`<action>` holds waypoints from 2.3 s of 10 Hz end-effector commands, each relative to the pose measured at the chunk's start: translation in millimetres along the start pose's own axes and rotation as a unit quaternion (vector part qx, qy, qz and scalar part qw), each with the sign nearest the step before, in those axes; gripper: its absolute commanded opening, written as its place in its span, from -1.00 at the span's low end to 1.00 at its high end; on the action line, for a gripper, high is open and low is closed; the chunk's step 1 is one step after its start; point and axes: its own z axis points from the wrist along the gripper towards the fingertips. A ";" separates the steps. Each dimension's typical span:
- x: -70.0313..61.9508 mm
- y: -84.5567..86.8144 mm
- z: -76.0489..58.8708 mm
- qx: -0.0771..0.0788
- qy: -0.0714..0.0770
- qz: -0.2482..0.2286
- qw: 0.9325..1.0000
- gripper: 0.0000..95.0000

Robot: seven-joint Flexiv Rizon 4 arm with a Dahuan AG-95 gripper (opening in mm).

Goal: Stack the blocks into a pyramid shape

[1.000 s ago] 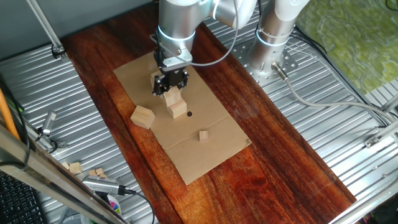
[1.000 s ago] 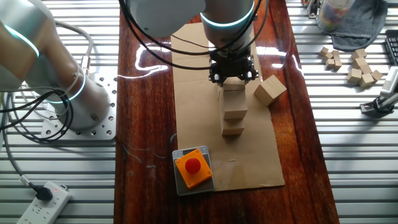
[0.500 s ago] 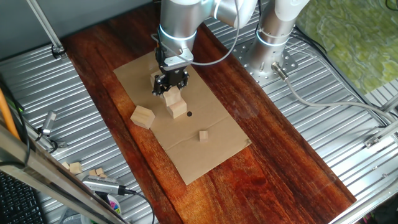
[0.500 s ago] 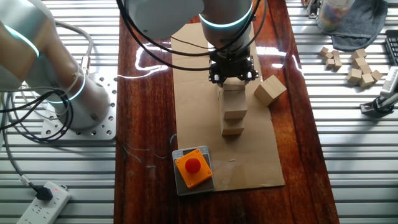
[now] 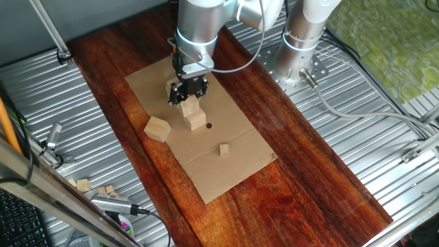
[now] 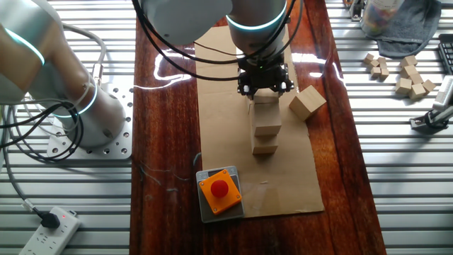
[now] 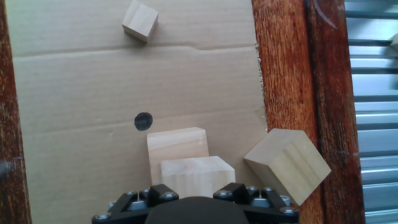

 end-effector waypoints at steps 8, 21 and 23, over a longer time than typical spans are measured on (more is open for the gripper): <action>2.3 0.2 5.5 0.003 0.004 -0.016 1.000 -0.60; 4.1 -0.7 11.0 0.004 0.008 -0.031 0.999 0.60; 4.2 -0.8 11.5 0.001 0.006 -0.030 1.000 0.60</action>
